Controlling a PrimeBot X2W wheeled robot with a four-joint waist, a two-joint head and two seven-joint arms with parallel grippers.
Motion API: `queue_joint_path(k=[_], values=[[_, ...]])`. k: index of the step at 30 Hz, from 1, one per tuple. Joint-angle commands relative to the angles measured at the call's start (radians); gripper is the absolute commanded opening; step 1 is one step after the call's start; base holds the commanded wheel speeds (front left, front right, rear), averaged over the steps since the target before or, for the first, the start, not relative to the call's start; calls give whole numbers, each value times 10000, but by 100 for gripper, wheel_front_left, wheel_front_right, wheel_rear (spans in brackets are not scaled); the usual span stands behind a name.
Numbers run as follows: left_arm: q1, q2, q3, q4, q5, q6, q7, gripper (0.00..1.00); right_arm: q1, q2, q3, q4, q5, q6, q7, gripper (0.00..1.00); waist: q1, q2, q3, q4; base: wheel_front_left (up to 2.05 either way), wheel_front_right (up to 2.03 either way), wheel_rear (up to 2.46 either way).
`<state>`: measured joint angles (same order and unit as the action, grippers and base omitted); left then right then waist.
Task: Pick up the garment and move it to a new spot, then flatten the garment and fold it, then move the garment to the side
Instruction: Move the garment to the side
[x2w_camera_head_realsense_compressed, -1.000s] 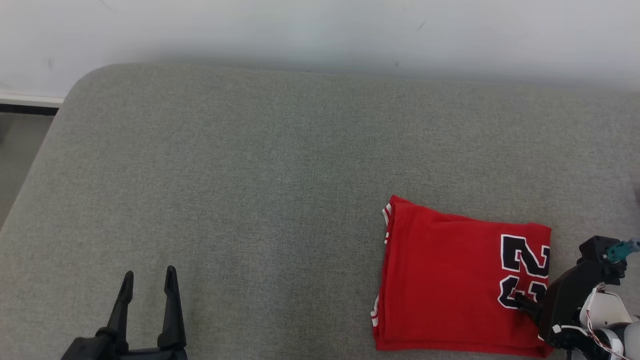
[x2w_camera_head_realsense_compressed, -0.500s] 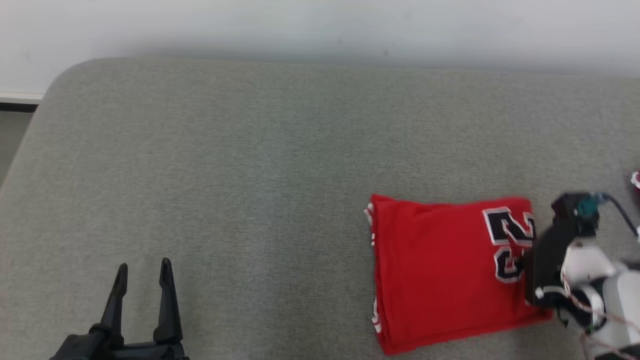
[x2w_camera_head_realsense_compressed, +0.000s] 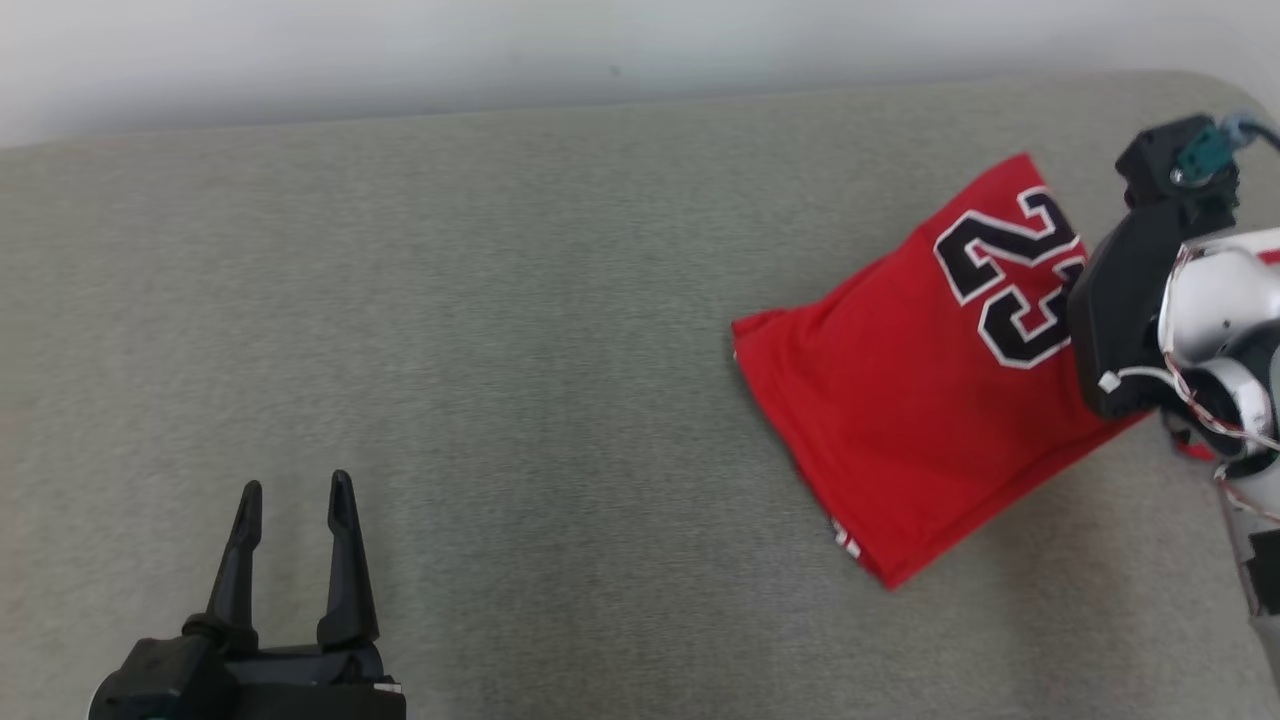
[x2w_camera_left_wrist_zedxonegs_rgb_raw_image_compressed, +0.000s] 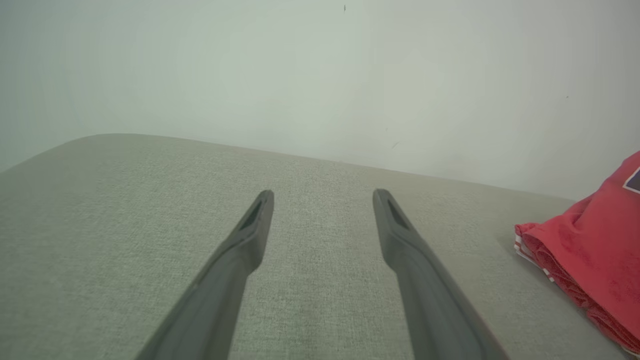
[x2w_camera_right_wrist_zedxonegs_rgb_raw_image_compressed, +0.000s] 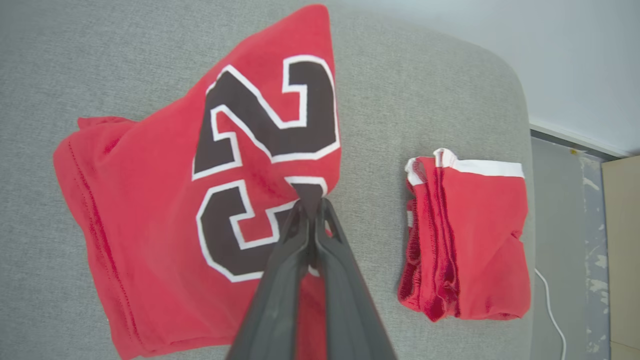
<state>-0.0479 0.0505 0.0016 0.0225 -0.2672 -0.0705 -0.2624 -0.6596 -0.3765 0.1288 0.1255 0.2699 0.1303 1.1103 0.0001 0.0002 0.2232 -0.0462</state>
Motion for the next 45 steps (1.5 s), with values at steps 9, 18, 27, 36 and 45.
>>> queue_joint_path(k=[9, 18, 27, 36, 45], values=[[-426, -3, 271, -264, 595, -161, -26, 100, -1288, -484, 589, -204, -41, 2, -203, 0, -1, -2, 1029, -2034, 0, 0, 0], [-970, 281, 314, -347, 1222, -517, -26, 100, -1880, -944, 428, 353, -644, 2, -1391, 0, -1, -2, 1932, -2854, 0, 0, 0], [-1281, 919, 170, -751, 1431, -603, -26, 100, -2224, -1406, -110, 950, -1250, 2, -2461, 0, -1, -2, 2816, -3495, 0, 0, 0], [-1591, 1332, -302, -846, 1465, -595, -23, 100, -2297, -1892, -989, 2067, -2146, 1, -4138, 0, -1, -2, 3383, -3438, 0, 0, 0], [-1416, 1893, -240, -797, 1341, -578, -12, 100, -2093, -1226, -1981, 3300, -2962, 2, -6173, 0, -1, -2, 3499, -3501, 0, 0, 0]])
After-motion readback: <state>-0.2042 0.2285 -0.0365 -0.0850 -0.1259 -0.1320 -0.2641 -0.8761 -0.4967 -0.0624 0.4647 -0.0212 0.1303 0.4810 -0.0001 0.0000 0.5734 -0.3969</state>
